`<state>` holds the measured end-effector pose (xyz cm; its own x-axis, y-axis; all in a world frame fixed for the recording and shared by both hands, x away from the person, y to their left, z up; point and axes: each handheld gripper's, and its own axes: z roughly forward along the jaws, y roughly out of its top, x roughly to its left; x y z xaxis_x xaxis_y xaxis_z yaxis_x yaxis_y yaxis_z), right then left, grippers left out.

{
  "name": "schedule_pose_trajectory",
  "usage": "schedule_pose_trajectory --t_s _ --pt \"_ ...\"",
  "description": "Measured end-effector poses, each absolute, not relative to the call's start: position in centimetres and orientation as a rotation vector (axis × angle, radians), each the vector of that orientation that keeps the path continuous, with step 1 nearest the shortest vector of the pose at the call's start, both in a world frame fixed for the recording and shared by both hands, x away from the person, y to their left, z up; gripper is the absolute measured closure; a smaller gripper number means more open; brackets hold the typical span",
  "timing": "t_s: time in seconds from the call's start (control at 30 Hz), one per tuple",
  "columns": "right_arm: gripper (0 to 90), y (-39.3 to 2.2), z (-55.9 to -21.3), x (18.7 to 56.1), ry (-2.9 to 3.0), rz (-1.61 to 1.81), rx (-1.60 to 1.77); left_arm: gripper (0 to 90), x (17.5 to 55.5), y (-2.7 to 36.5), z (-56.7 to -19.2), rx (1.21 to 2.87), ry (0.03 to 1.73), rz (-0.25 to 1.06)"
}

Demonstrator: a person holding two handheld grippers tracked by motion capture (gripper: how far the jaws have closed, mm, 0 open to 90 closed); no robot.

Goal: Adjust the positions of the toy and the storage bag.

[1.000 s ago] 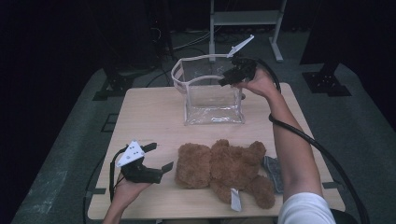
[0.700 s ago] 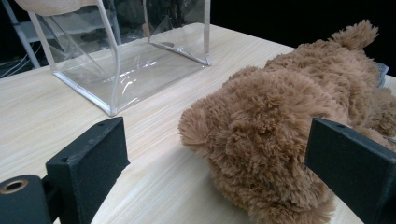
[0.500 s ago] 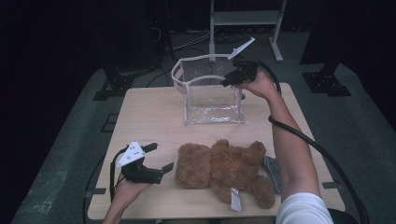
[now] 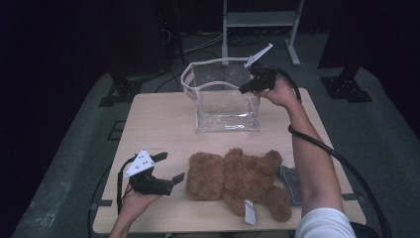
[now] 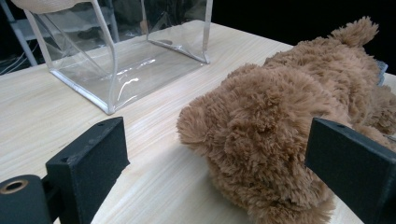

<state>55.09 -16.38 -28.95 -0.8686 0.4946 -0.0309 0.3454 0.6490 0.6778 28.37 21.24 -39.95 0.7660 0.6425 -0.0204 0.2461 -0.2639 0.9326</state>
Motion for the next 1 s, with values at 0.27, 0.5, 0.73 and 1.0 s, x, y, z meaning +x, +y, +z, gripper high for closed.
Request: schedule_pose_trajectory --t_s 0.27,0.5,0.73,1.0 --pt "87.7 -17.7 -28.8 53.2 2.713 1.067 0.635 4.7 28.4 21.3 -40.1 1.84 0.693 0.438" --pt "87.7 -19.9 -29.1 50.1 2.74 1.131 0.577 4.7 28.5 21.0 -40.2 1.841 0.697 0.423" --pt "79.4 -21.3 -29.3 49.1 2.743 1.174 0.59 4.7 28.5 20.8 -40.3 1.845 0.694 0.418" --pt "61.9 -19.1 -29.1 50.9 2.743 1.105 0.614 4.7 28.7 21.1 -40.4 1.847 0.698 0.407"
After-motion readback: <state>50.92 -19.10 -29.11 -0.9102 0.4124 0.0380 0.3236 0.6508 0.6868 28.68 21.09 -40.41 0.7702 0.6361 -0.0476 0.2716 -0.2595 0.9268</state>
